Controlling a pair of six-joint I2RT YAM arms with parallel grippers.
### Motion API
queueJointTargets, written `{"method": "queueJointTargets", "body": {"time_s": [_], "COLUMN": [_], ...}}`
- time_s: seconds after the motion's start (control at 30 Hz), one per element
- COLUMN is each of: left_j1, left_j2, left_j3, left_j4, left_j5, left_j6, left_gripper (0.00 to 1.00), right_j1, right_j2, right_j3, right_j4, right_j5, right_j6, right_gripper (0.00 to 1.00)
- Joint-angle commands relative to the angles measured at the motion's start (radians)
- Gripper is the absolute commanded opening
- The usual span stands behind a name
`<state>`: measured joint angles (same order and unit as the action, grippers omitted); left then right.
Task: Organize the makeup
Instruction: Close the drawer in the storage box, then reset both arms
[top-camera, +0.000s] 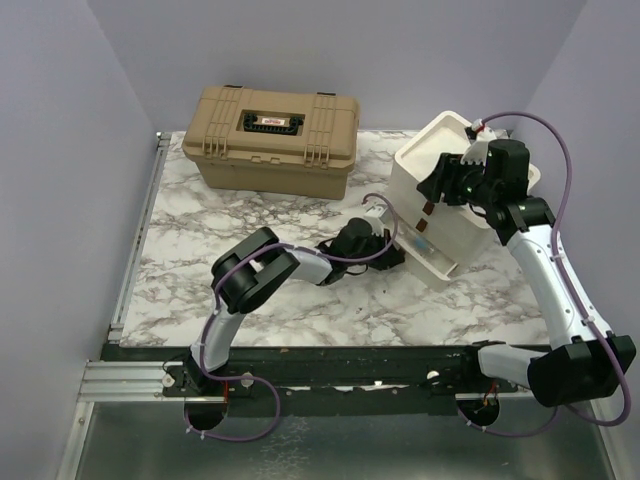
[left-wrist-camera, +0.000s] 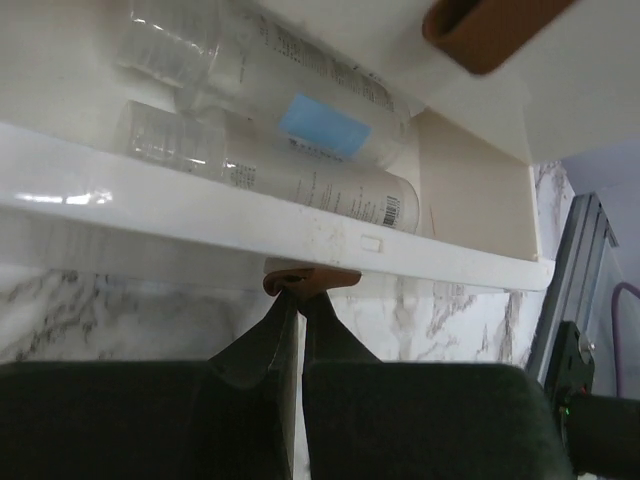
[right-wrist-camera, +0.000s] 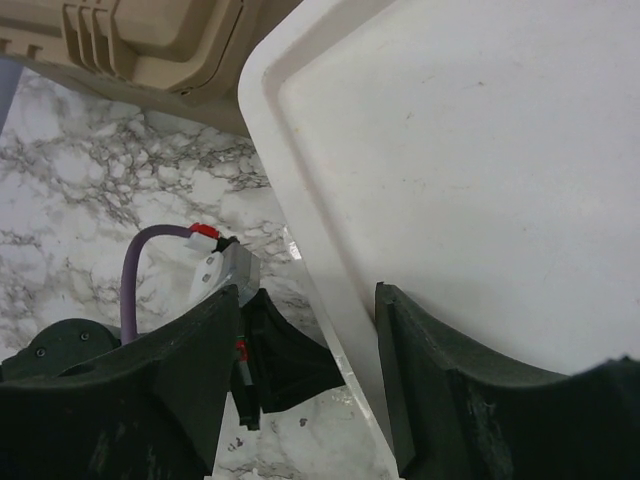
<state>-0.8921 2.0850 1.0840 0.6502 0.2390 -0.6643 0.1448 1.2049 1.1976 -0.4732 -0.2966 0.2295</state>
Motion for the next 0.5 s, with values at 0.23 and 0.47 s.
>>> {"method": "queueJointTargets", "body": {"time_s": [0.23,0.47], "left_j1": [0.003,0.005], "left_j2": [0.123,0.197], "left_j3": [0.209,0.286], "left_j4": [0.142,0.143], "left_j5": [-0.13,-0.092], "left_j6": [-0.017,-0.058], "left_gripper": [0.01,0.09], "right_j1": [0.043,0.044], "right_j2": [0.035,0.03], "right_j3": [0.022,0.022], "right_j4": [-0.159,-0.162], "right_j5": [-0.184,-0.188], "right_j6": [0.045,0.045], "right_gripper": [0.61,0.61]}}
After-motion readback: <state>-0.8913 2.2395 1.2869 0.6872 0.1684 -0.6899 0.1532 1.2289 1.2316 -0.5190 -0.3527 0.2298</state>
